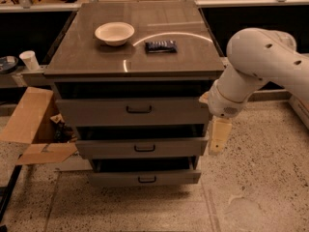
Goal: Open top drawer
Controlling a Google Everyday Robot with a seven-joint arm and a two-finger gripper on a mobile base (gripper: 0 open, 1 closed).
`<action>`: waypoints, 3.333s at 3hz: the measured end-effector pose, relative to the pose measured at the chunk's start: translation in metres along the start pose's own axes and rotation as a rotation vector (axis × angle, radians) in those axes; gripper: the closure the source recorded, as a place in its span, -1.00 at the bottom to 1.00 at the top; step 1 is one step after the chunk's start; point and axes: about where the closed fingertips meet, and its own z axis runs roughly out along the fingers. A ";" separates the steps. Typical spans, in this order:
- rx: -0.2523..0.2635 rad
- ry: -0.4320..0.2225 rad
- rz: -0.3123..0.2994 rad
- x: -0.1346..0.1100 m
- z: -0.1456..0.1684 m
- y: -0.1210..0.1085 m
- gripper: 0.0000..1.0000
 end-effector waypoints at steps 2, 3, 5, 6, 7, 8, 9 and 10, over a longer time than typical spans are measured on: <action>0.053 -0.048 -0.089 -0.015 0.047 -0.071 -1.00; 0.053 -0.048 -0.088 -0.015 0.047 -0.071 -1.00; 0.094 -0.077 -0.050 -0.004 0.080 -0.113 -1.00; 0.117 -0.083 -0.042 -0.001 0.092 -0.136 -1.00; 0.112 -0.072 -0.052 -0.005 0.106 -0.151 -1.00; 0.088 -0.064 -0.069 -0.012 0.120 -0.149 -0.62; 0.073 -0.060 -0.092 -0.018 0.121 -0.139 -0.16; 0.073 -0.057 -0.116 -0.024 0.112 -0.129 0.31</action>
Offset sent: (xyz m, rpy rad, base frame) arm 0.0883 0.0192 -0.0358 0.0467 -0.1096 0.0890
